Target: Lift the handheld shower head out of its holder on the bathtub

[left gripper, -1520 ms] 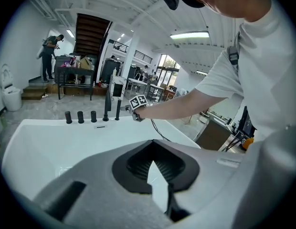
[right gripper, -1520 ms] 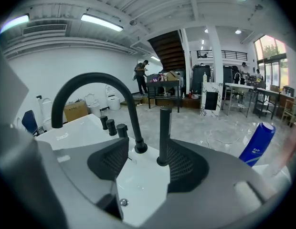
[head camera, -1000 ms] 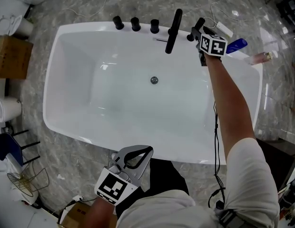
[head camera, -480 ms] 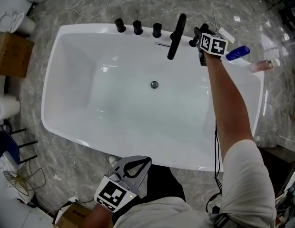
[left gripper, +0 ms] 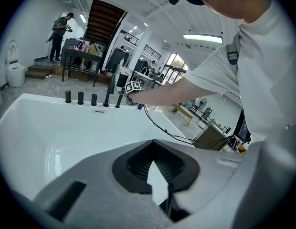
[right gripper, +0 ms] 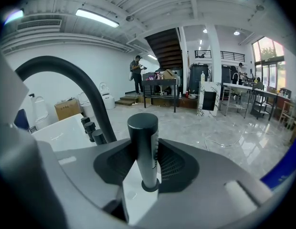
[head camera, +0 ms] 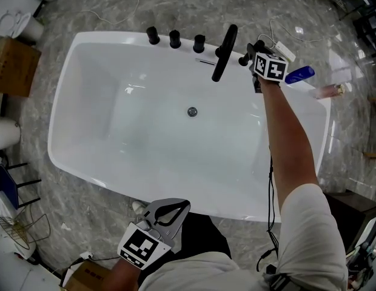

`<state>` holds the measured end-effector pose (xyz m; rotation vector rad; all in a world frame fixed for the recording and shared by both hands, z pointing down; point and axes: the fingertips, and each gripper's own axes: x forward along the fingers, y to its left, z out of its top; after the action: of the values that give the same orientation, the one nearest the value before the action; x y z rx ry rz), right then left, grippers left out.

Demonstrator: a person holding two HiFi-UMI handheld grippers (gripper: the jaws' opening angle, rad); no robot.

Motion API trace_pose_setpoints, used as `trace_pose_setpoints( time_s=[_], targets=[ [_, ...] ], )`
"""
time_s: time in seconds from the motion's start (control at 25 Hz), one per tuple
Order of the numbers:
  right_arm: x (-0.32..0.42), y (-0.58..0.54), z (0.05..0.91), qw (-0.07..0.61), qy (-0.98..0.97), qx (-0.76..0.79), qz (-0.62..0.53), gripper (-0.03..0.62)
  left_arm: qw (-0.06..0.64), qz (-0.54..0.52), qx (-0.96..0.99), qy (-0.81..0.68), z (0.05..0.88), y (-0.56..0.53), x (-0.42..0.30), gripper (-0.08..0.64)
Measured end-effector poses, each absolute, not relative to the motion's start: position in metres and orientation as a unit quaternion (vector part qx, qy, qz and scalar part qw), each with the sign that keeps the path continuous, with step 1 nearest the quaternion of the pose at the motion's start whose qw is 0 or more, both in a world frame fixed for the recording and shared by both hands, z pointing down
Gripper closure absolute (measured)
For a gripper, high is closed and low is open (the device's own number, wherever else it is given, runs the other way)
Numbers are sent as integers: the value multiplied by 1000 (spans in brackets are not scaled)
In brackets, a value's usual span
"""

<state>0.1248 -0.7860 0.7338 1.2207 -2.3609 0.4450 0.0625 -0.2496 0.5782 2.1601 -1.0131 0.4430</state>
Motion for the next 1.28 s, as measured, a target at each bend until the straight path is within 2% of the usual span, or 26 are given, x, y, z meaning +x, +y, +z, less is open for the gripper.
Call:
trace_pose_setpoints(
  time_s=[0.56, 1.28],
  targets=[
    [126, -762, 701, 220, -864, 434, 133, 448, 333, 161, 841, -394, 560, -241, 65, 554],
    [139, -699, 604, 197, -875, 432, 93, 448, 293, 149, 861, -389, 507, -201, 78, 554]
  ],
)
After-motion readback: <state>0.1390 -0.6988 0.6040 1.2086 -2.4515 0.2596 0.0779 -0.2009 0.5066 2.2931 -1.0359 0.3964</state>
